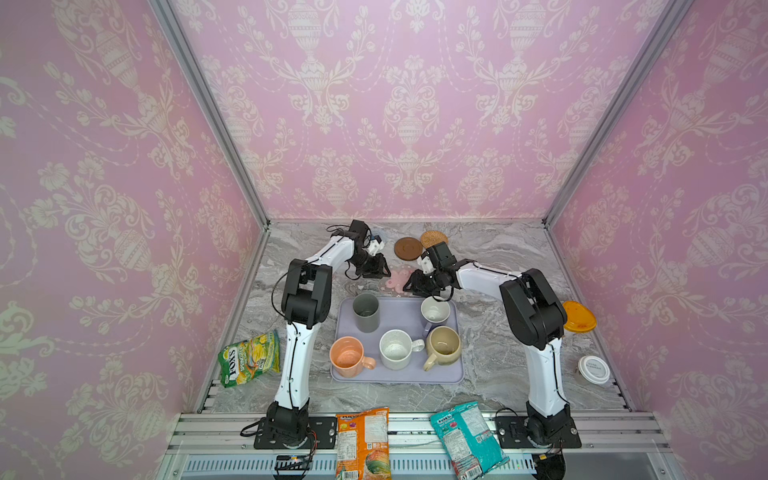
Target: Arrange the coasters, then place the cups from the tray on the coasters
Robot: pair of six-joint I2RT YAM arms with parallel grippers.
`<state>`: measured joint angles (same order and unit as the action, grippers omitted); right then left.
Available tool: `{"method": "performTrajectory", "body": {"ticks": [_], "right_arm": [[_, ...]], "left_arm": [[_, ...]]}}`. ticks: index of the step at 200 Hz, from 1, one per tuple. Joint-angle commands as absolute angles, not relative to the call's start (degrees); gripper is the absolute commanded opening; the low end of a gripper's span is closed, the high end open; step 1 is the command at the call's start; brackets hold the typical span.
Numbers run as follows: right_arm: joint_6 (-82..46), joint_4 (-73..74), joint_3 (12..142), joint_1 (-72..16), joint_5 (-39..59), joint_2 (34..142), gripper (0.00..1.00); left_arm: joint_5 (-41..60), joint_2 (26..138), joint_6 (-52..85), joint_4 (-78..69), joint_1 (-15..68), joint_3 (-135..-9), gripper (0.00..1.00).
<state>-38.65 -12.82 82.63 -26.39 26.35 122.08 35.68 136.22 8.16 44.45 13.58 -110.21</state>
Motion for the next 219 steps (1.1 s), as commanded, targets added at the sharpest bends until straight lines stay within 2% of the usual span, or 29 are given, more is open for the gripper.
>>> {"method": "performTrajectory", "body": {"ticks": [1, 66, 149, 219], "right_arm": [[-39.7, -11.16, 83.91, -26.7, 24.3, 125.77, 0.46], [-41.57, -9.2, 82.82, -24.28, 22.85, 124.9, 0.46], [-41.45, -8.53, 79.43, -19.49, 20.88, 121.39, 0.46], [-38.78, -9.41, 73.73, -16.15, 20.04, 116.16, 0.47]], "left_arm": [[38.6, 137.1, 7.21, 46.83, 16.38, -109.09, 0.42], [39.63, 142.13, 4.9, 53.65, 19.54, -118.83, 0.41], [40.23, 142.16, 7.73, 53.44, 22.71, -119.41, 0.41], [40.36, 144.3, 12.85, 54.22, 26.22, -125.85, 0.41]]}}
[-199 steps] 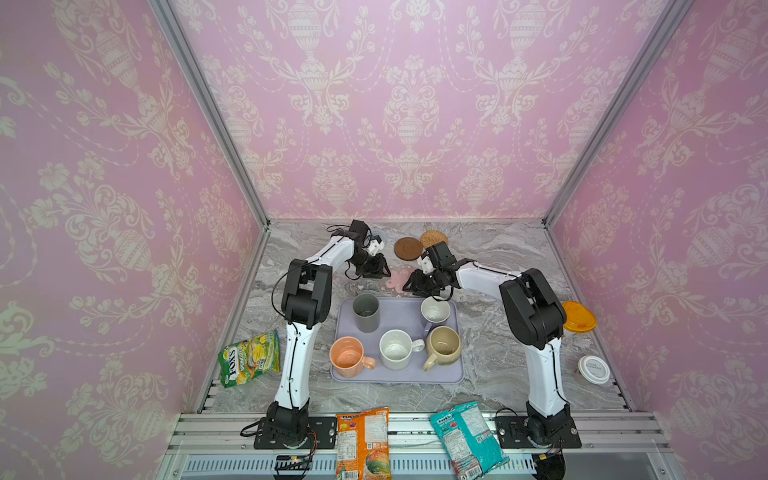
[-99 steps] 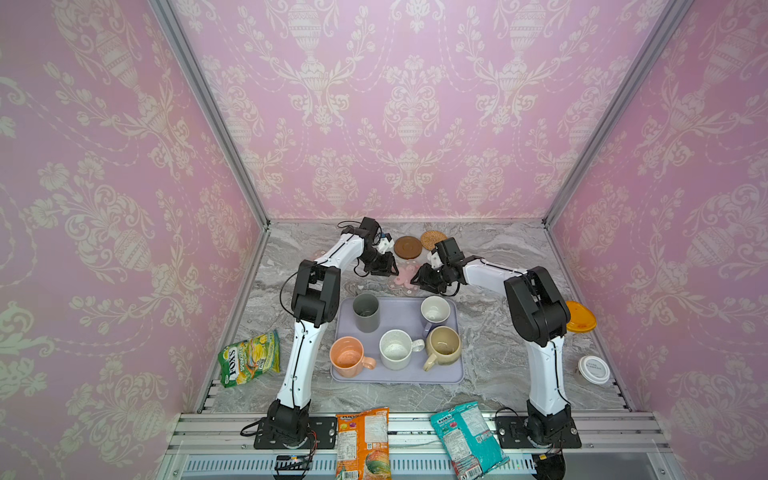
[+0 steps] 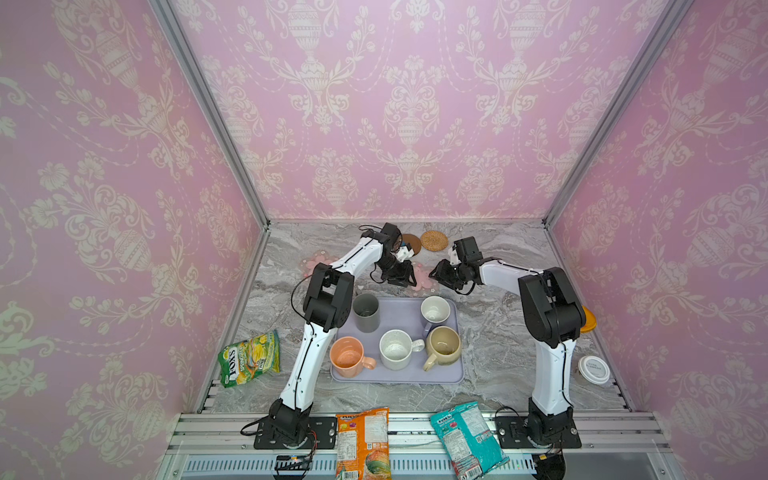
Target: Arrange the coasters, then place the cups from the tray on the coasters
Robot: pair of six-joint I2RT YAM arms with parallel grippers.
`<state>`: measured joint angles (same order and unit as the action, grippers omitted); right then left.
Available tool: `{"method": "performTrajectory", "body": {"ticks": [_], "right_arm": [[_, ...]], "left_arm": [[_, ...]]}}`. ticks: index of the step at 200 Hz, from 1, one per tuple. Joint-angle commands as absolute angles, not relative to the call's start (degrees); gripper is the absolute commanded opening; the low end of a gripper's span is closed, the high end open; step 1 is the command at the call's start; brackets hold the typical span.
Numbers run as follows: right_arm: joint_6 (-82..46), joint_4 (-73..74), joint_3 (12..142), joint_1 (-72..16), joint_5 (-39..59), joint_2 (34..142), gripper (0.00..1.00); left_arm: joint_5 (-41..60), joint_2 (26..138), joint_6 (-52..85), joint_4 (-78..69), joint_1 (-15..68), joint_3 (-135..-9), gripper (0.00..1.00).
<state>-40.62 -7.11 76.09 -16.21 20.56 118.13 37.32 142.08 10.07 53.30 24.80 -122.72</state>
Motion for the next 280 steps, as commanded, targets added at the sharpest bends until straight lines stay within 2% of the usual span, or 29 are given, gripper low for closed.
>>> {"method": "performTrajectory", "body": {"ticks": [1, 48, 87, 172, 280], "right_arm": [[-38.73, -9.45, 73.69, -16.12, 20.04, 116.13, 0.47], [-38.11, -9.32, 71.84, -14.13, 19.69, 114.92, 0.47], [-37.38, -9.73, 71.8, -12.58, 20.36, 114.52, 0.47], [-36.37, -9.14, 73.9, -12.57, 23.13, 115.83, 0.49], [-35.54, -10.71, 77.76, -15.27, 24.62, 119.05, 0.52]], "left_arm": [[40.35, 144.31, 12.89, 54.23, 26.25, -125.94, 0.41], [37.06, 146.6, 16.24, 54.11, 27.16, -129.95, 0.42], [34.59, 143.05, 16.08, 53.73, 26.75, -129.23, 0.42], [28.45, 133.64, 24.08, 48.25, 21.77, -114.98, 0.45], [29.27, 135.93, 27.21, 44.5, 21.45, -111.76, 0.48]]}}
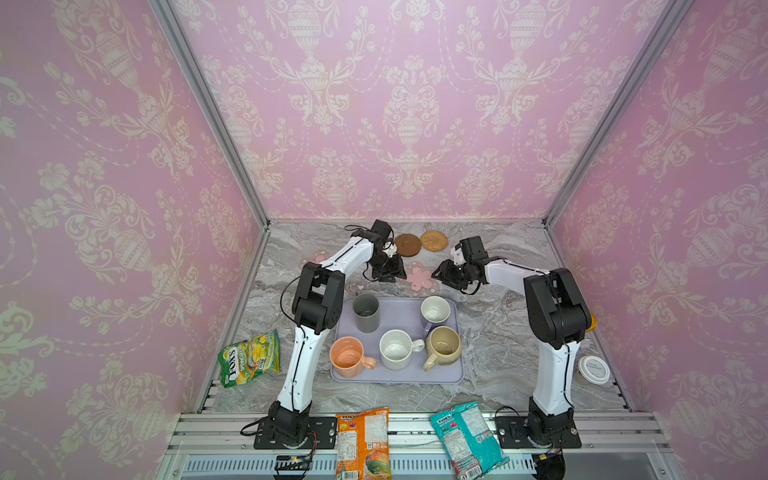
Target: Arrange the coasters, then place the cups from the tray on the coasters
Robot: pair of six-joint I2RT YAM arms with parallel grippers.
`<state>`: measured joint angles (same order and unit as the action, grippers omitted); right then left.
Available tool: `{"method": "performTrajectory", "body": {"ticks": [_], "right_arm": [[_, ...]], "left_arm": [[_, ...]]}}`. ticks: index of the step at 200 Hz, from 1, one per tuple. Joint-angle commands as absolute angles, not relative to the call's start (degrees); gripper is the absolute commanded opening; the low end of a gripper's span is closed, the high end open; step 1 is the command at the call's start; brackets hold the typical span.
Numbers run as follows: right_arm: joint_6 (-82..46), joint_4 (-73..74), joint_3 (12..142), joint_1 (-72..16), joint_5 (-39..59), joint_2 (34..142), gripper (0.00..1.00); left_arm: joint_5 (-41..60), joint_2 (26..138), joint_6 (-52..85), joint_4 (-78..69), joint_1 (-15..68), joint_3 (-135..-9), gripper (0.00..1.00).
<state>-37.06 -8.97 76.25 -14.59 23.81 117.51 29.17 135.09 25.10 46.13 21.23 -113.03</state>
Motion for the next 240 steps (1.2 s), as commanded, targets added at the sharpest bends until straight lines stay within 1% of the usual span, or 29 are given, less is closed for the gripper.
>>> {"method": "performTrajectory", "body": {"ticks": [1, 51, 98, 191, 240], "right_arm": [[-35.52, -10.72, 77.81, -15.33, 24.61, 119.03, 0.52], [-35.51, -10.9, 77.96, -15.82, 24.63, 120.0, 0.52], [-35.58, -10.98, 78.46, -16.17, 24.71, 120.17, 0.52], [-36.1, -10.91, 75.96, -14.56, 22.52, 119.42, 0.53], [-35.78, -10.38, 73.42, -12.69, 22.29, 117.83, 0.53]], "left_arm": [[29.31, 135.95, 27.27, 44.49, 21.49, -111.73, 0.48], [30.93, 135.05, 29.41, 41.17, 21.57, -107.74, 0.48], [33.05, 136.57, 30.59, 39.35, 22.53, -107.14, 0.48], [35.49, 140.1, 34.95, 35.54, 26.38, -109.81, 0.48], [36.04, 143.84, 35.07, 38.01, 27.96, -116.5, 0.47]]}}
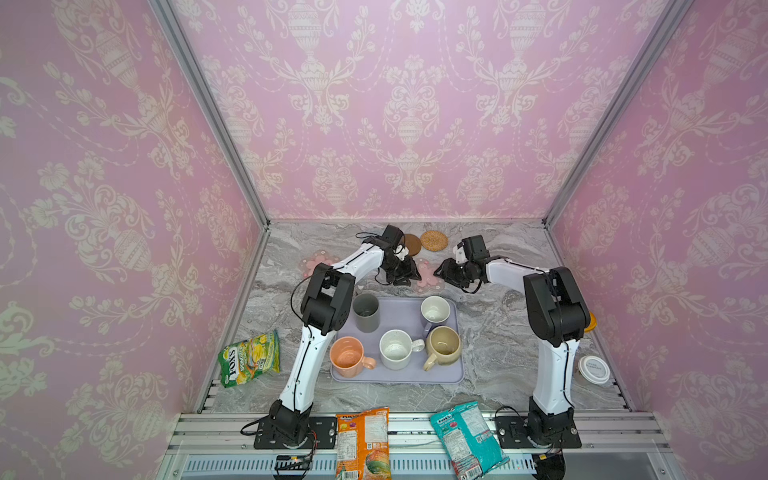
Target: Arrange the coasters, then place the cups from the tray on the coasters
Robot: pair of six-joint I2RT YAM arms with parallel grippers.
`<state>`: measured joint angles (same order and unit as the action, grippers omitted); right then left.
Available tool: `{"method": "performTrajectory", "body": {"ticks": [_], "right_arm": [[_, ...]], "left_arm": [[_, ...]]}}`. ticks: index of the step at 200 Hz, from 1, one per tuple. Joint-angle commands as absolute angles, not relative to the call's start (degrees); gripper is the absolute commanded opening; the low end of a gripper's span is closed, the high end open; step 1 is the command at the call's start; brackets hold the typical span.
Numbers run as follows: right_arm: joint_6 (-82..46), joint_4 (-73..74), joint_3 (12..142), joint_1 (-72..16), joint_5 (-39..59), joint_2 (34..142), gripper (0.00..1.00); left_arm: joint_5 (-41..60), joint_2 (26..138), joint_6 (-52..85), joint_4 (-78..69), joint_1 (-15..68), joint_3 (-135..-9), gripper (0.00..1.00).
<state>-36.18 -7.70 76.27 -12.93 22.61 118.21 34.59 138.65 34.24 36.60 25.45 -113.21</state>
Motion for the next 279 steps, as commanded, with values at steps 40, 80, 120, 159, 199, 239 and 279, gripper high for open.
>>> {"method": "performTrajectory", "body": {"ticks": [40, 80, 120, 159, 199, 239, 279], "right_arm": [[-35.33, -9.86, 71.57, -11.8, 22.4, 117.11, 0.53], [-34.86, -9.89, 70.86, -10.13, 22.51, 116.31, 0.53], [-34.6, -10.49, 69.52, -8.58, 22.82, 114.66, 0.54], [-31.48, -12.1, 68.65, -7.58, 22.28, 112.89, 0.54], [-30.24, -13.27, 67.86, -6.83, 21.66, 111.04, 0.54], [-29.63, -13.28, 65.96, -6.09, 21.53, 111.21, 0.54], [-29.94, -12.05, 66.8, -5.31, 21.36, 113.44, 0.54]], "left_arm": [[36.04, 148.54, 34.37, 42.83, 29.71, -126.28, 0.48], [35.95, 151.9, 34.59, 45.68, 31.44, -133.13, 0.48], [35.96, 152.66, 34.99, 46.02, 32.81, -134.47, 0.48], [33.58, 151.32, 33.01, 47.89, 33.13, -132.83, 0.48], [33.14, 150.92, 33.1, 47.36, 32.62, -131.99, 0.48], [33.25, 151.61, 33.55, 47.43, 32.17, -132.8, 0.48], [32.93, 150.55, 34.1, 46.16, 32.21, -130.09, 0.47]]}}
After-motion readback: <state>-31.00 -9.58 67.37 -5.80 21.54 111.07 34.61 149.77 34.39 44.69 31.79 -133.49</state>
